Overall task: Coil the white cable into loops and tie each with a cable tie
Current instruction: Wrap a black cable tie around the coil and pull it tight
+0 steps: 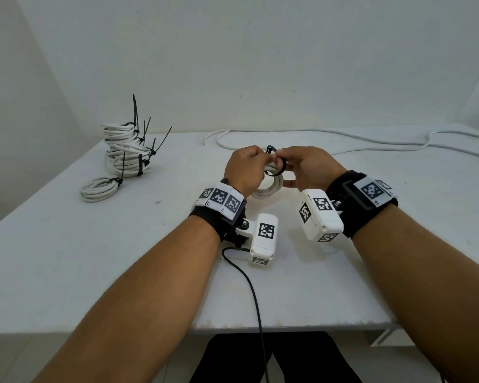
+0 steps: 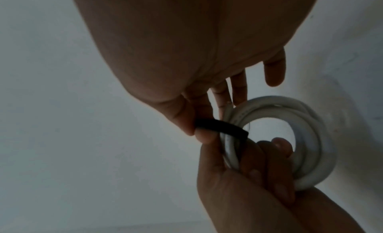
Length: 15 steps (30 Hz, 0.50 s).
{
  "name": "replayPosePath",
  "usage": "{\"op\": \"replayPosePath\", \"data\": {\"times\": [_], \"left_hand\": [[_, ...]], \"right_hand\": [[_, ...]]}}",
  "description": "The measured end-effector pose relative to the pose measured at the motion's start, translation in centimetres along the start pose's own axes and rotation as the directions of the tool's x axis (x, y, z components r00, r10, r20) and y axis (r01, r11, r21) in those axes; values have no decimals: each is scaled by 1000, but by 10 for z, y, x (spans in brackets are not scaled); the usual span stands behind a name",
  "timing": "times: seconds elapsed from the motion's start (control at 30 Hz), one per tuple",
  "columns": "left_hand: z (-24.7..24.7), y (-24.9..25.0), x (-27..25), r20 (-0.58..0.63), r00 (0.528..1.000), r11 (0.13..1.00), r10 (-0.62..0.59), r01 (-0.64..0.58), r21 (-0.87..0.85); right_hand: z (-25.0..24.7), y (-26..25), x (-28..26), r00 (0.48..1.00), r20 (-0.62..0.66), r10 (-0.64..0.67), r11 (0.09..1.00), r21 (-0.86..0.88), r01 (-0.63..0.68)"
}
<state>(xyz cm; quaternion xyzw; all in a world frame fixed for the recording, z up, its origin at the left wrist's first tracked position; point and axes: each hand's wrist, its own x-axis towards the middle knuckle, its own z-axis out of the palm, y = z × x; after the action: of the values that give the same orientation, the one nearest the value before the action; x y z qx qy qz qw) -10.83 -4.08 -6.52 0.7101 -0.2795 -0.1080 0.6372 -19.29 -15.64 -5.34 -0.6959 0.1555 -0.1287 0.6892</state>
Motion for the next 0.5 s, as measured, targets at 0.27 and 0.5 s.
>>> {"op": "replayPosePath", "data": {"times": [0.27,0.5], "left_hand": [[1,-3,0,26,996,995,90,-91,43],[4,0,-2,30,985,978,168,-170,122]], "right_hand": [[-7,0,1,997,78,-11,1000,-8,12],[-6,-4,-3,997,59,51,995,85,-56]]}}
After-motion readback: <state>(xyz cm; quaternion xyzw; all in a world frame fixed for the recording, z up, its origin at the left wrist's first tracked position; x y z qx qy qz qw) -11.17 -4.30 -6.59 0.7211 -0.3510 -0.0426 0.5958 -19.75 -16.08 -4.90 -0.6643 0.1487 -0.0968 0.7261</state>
